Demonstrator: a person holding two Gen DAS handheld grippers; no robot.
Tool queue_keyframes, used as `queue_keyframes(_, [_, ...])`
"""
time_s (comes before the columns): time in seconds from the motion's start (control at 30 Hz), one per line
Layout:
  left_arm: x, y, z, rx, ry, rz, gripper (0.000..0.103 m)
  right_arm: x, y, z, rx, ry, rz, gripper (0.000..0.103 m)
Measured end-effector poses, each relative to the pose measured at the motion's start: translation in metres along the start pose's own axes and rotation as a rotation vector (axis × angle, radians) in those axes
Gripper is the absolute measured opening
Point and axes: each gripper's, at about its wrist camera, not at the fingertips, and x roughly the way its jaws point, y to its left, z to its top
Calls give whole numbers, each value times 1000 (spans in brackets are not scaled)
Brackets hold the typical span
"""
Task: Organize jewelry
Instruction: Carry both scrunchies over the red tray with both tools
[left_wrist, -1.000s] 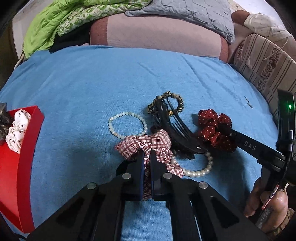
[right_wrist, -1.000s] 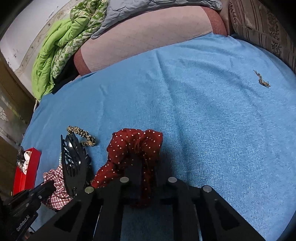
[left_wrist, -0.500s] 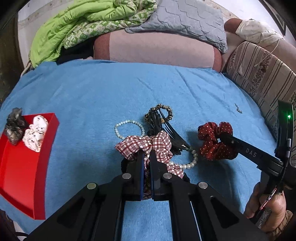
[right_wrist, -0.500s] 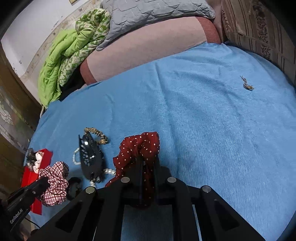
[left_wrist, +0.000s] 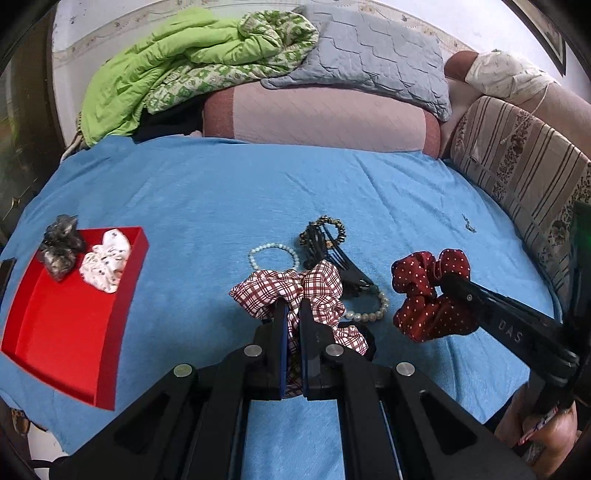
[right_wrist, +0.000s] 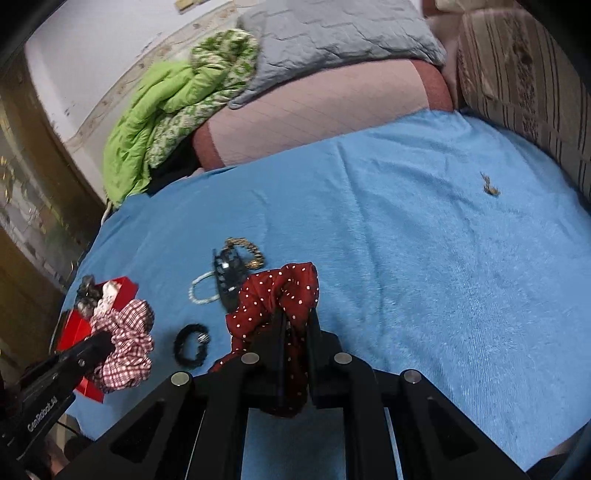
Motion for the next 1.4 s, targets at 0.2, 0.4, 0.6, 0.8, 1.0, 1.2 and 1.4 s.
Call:
queue_keyframes(0.2, [-20,19,-6,-24,-28,30,5,-16,34,-8,-83,-16,19,10])
queue_keyframes(0.4, [-43,47,-12,-55,-67,75,5,-26,74,-13,-166,-31,56,11])
queue_keyframes(0.6, [-58,82,-15,-90,-91,126,5,-27,115,-16,-242,-29,93,11])
queue_keyframes(0.8, [-71,126,-16,-128,-121,195,5,-22,155,-13,-297,-19,131,11])
queue_keyframes(1.0, [-81,170,-14,-160,-152,250,5,-12,203,-12,-363,-21,165,11])
queue_keyframes(1.2, [-84,210,-13,-188,-162,294,5,3,248,-15,-420,-6,201,11])
queue_keyframes(1.4, [-70,246,-7,-186,-141,342,5,27,285,-17,-445,28,245,11])
